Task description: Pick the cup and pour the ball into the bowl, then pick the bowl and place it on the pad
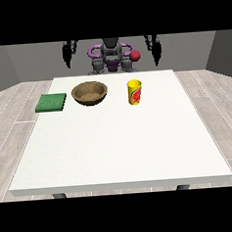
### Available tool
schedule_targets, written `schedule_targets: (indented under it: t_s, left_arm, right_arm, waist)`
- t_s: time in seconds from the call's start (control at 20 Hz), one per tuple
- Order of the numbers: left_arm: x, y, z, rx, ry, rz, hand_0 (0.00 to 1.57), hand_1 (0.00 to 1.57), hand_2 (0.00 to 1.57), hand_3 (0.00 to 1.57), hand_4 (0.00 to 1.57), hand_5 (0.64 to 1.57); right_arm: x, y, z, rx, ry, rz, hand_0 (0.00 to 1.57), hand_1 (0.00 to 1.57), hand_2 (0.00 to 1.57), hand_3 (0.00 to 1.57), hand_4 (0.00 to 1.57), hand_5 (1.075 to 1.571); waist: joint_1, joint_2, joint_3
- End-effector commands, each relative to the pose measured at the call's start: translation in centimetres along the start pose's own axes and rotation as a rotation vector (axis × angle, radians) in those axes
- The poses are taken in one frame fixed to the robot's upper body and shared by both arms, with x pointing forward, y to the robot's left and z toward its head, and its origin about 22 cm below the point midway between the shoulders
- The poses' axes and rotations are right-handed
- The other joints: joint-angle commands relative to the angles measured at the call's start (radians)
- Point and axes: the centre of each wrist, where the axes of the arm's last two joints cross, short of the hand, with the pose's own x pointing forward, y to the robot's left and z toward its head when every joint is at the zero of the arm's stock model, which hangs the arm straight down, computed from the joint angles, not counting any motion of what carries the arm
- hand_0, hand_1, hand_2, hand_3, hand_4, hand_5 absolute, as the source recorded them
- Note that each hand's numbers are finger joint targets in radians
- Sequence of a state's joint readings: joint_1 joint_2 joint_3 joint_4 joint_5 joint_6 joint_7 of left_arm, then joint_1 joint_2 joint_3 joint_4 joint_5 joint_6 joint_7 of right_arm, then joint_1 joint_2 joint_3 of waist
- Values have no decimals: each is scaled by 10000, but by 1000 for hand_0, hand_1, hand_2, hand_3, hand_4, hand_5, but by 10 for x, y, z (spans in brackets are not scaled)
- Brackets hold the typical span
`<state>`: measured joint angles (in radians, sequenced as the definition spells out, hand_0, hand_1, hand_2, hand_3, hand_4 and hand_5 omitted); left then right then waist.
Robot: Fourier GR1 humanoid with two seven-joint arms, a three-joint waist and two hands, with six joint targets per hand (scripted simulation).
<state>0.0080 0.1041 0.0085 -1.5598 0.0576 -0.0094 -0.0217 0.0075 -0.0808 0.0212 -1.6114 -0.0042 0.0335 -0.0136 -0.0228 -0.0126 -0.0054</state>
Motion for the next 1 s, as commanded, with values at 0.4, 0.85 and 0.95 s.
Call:
schedule_targets:
  t_s: [0.4, 0.85, 0.95]
  left_arm:
    - [38, -1, -11, 269, -1686, 1299, 0, 0, 0, 0, 0, 1431]
    - [38, 20, -29, 411, -2497, 993, 0, 0, 0, 0, 0, 1401]
    - [60, 13, -45, 177, -3217, 738, 0, 0, 0, 0, 0, 1403]
  right_arm:
    - [18, -65, -3, -954, -883, -1035, 0, 0, 0, 0, 0, 1570]
    - [5, -58, -8, -608, -1445, -1280, 0, 0, 0, 0, 0, 1571]
    - [-7, -53, -20, -673, -1987, -1319, 0, 0, 0, 0, 0, 1570]
  waist:
    - [228, -714, 58]
    - [-48, 169, 54]
    - [102, 822, 57]
